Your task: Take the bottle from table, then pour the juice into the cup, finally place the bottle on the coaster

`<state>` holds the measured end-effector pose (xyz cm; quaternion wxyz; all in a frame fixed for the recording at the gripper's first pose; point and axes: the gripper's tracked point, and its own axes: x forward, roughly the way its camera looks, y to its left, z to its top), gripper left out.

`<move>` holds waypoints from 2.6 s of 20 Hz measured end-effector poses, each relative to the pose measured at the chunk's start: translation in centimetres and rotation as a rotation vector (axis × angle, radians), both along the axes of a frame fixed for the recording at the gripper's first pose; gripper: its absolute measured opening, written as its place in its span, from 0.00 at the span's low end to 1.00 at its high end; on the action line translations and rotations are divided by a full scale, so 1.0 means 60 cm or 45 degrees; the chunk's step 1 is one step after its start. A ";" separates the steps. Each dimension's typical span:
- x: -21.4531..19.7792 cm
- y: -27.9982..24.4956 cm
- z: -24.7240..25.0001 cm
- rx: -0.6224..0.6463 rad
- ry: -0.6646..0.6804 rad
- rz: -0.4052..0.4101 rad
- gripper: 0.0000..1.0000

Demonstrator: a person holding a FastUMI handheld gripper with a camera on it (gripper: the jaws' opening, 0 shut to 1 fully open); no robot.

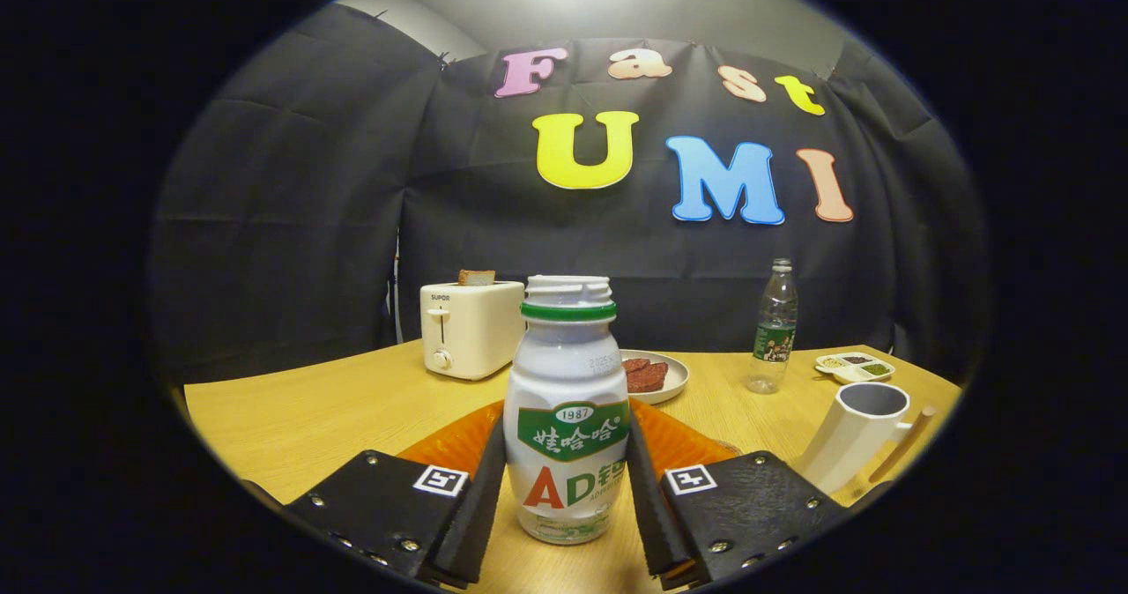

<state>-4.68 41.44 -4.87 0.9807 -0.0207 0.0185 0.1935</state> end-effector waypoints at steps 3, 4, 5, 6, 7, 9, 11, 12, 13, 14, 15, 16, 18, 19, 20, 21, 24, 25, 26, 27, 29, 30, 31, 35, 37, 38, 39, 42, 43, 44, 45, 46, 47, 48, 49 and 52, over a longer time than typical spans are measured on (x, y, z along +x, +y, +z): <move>-0.010 -0.024 0.018 0.022 -0.008 -0.054 0.67; -0.011 -0.031 0.023 0.035 -0.008 -0.068 0.67; -0.013 -0.036 0.028 0.051 -0.007 -0.074 0.67; -0.013 -0.042 0.035 0.063 -0.006 -0.084 0.67; -0.014 -0.051 0.041 0.071 -0.008 -0.100 0.67; -0.011 -0.066 0.051 0.070 -0.002 -0.132 0.67; -0.008 -0.080 0.060 0.075 0.004 -0.159 0.67; -0.007 -0.086 0.065 0.084 0.007 -0.171 0.67; -0.005 -0.092 0.069 0.097 0.012 -0.183 0.67; -0.003 -0.099 0.071 0.114 0.021 -0.192 0.67; -0.001 -0.104 0.073 0.138 0.032 -0.199 0.67; 0.000 -0.108 0.074 0.171 0.040 -0.200 0.67; 0.002 -0.117 0.079 0.242 0.053 -0.204 0.67; 0.002 -0.119 0.081 0.275 0.058 -0.203 0.67; 0.003 -0.123 0.083 0.306 0.064 -0.207 0.67; 0.005 -0.126 0.083 0.328 0.071 -0.207 0.67; 0.008 -0.137 0.080 0.371 0.086 -0.223 0.67; 0.010 -0.139 0.078 0.391 0.093 -0.224 0.67; 0.011 -0.139 0.077 0.415 0.101 -0.223 0.67; 0.012 -0.141 0.075 0.440 0.111 -0.223 0.67; 0.014 -0.143 0.074 0.503 0.131 -0.216 0.67; 0.015 -0.144 0.074 0.542 0.139 -0.205 0.67; 0.016 -0.145 0.072 0.587 0.154 -0.198 0.67; 0.017 -0.158 0.069 0.753 0.186 -0.187 0.66; 0.017 -0.164 0.071 0.833 0.195 -0.177 0.66; 0.018 -0.167 0.071 0.863 0.197 -0.177 0.66; 0.020 -0.169 0.070 0.880 0.200 -0.178 0.66; 0.025 -0.169 0.067 0.872 0.212 -0.185 0.66; 0.026 -0.167 0.065 0.863 0.215 -0.186 0.67; 0.029 -0.166 0.066 0.857 0.219 -0.185 0.66; 0.030 -0.164 0.065 0.857 0.224 -0.187 0.66; 0.029 -0.162 0.066 0.859 0.228 -0.185 0.67; 0.029 -0.159 0.067 0.864 0.230 -0.181 0.67; 0.029 -0.158 0.068 0.873 0.235 -0.179 0.67; 0.030 -0.155 0.071 0.880 0.236 -0.175 0.67; 0.031 -0.151 0.076 0.905 0.244 -0.168 0.67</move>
